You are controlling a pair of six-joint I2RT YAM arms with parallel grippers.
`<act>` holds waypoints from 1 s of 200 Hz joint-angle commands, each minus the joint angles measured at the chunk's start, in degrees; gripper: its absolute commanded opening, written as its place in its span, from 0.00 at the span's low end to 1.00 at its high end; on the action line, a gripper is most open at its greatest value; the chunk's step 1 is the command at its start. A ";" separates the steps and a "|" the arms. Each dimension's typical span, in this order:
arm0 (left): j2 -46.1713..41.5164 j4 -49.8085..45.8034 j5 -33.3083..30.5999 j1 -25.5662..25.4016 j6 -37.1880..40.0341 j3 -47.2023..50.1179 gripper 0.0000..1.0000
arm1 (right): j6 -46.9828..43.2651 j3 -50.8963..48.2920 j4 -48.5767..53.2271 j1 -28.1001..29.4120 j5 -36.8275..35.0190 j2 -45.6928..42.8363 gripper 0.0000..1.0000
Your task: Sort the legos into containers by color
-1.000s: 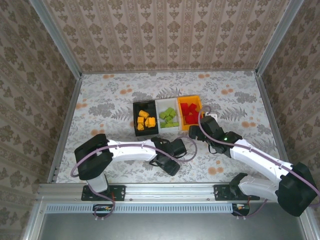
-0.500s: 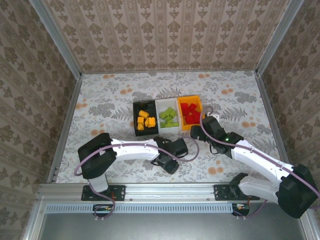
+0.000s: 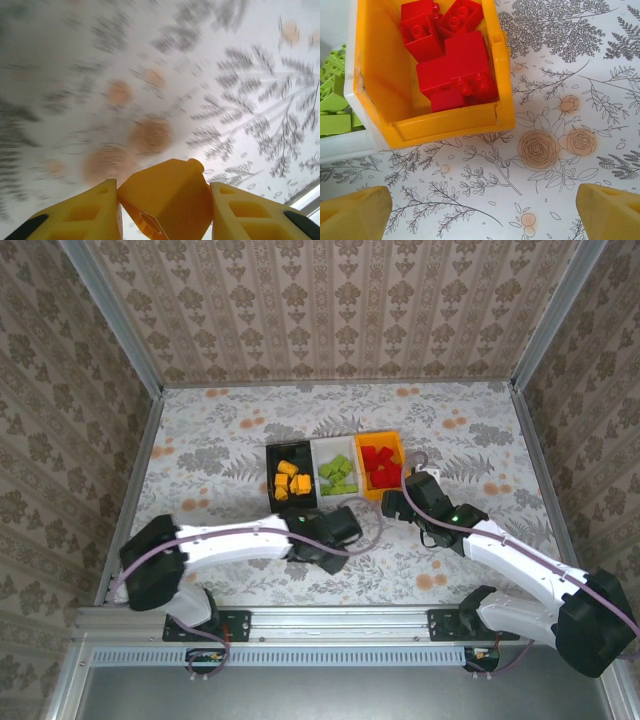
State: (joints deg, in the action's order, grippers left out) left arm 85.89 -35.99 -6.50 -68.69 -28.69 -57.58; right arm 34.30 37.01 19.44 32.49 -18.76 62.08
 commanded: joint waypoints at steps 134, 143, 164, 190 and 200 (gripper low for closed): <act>3.60 20.13 -4.82 34.32 2.67 -5.83 0.65 | -0.42 0.40 0.98 -1.25 0.87 -2.82 0.97; 3.59 20.09 -4.57 34.24 2.41 -6.49 0.76 | -0.45 0.51 1.35 -1.31 0.70 -3.21 0.98; 0.56 20.38 -4.69 33.76 1.79 -6.55 1.00 | -0.47 0.33 1.42 -1.38 0.48 -4.30 1.00; -7.34 21.17 -7.91 33.09 1.00 -2.94 1.00 | -0.95 -0.85 -0.90 -1.38 0.73 -7.26 1.00; -11.08 22.02 -10.34 33.09 1.81 -0.75 1.00 | -1.64 -1.74 -2.70 -1.38 1.02 -8.85 1.00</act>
State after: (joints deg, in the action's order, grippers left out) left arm 83.77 -15.86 -12.32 -35.18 -27.16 -61.39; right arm 34.26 36.93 19.40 31.33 -17.98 57.08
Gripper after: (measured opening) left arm 0.997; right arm 0.999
